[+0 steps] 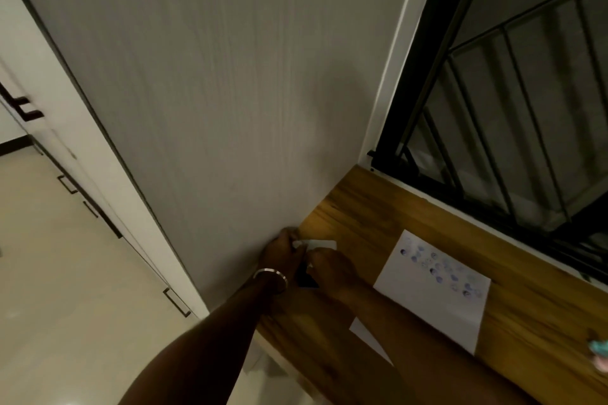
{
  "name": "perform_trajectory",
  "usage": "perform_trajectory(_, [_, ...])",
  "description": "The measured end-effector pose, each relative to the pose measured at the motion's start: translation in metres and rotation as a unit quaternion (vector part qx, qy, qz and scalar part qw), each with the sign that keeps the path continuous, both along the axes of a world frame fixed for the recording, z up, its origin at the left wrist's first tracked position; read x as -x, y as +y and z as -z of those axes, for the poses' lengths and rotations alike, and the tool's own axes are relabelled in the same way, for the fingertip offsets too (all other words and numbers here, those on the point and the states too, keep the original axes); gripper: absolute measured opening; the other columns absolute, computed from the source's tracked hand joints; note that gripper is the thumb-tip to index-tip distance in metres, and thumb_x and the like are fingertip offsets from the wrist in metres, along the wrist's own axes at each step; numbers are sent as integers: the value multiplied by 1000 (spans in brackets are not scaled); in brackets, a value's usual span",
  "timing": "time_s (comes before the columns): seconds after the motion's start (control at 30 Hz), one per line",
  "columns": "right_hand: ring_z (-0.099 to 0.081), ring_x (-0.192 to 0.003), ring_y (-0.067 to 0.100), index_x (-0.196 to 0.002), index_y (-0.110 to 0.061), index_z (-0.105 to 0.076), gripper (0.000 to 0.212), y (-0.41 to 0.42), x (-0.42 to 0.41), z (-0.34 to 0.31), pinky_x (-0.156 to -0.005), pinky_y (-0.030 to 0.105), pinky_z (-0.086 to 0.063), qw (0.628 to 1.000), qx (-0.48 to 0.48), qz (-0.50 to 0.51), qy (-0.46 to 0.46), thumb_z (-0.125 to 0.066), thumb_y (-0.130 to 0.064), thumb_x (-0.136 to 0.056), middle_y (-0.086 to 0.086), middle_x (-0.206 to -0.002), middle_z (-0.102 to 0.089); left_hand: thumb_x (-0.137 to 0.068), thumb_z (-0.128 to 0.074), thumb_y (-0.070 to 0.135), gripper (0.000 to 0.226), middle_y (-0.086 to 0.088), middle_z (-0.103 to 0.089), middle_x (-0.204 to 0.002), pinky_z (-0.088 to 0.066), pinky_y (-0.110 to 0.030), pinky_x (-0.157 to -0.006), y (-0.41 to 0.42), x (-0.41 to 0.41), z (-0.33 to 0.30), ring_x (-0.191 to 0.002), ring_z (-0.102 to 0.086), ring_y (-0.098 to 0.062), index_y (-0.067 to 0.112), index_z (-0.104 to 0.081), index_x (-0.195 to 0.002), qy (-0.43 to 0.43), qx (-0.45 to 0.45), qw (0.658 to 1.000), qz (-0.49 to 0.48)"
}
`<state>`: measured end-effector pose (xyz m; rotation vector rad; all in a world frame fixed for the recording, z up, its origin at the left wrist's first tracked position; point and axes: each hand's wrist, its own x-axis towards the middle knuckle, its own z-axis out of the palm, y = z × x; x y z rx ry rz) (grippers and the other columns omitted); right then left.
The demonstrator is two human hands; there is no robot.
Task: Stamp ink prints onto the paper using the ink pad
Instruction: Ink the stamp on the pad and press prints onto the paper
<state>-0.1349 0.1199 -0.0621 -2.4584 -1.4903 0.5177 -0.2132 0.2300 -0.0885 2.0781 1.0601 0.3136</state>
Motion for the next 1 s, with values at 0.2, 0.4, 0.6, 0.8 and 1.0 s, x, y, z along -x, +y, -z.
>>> perform_trajectory(0.2, [-62, -104, 32, -109, -3, -67, 26, -9, -5, -10, -87, 39, -51, 996, -70, 50, 23, -49, -16, -96, 16, -114, -67, -88, -58, 34, 31, -18, -67, -105, -48, -36, -78, 2, -17, -24, -98, -63, -37, 11, -55, -110, -19, 12, 1000, -16])
perform_trajectory(0.4, [-54, -121, 34, -124, -15, -57, 31, -46, -36, -13, -103, 43, -45, 992, 7, 128, 13, -46, -28, -98, 15, -129, -59, -90, -58, 14, 21, -28, -66, -100, -52, -47, -86, -18, -39, -35, -94, -64, -41, 1, -54, -105, -91, 92, 992, -7])
perform_trajectory(0.6, [-58, -113, 25, -114, -16, -63, 29, -106, -66, -13, -97, 37, -48, 976, -12, 215, -34, -46, -32, -97, 8, -123, -63, -86, -56, 0, 18, -19, -60, -87, -47, -41, -81, -58, -79, -37, -82, -57, -29, -10, -59, -101, -92, 207, 973, 46])
perform_trajectory(0.8, [-61, -113, 25, -117, -18, -62, 28, -157, -77, -17, -98, 37, -49, 960, -13, 274, -62, -51, -30, -94, 7, -123, -65, -94, -53, 34, 41, -15, -56, -129, -39, -32, -100, -108, -118, -30, -120, -51, -31, 6, -53, -124, 40, 105, 976, 185])
perform_trajectory(1.0, [-64, -107, 26, -117, -17, -62, 29, -190, -85, -13, -95, 33, -49, 945, 8, 321, -56, -53, -30, -93, 8, -120, -67, -79, -67, 50, 80, -7, -40, -147, -37, -40, -110, -128, -128, -4, -134, -40, -28, 25, -31, -146, 210, -148, 839, 480])
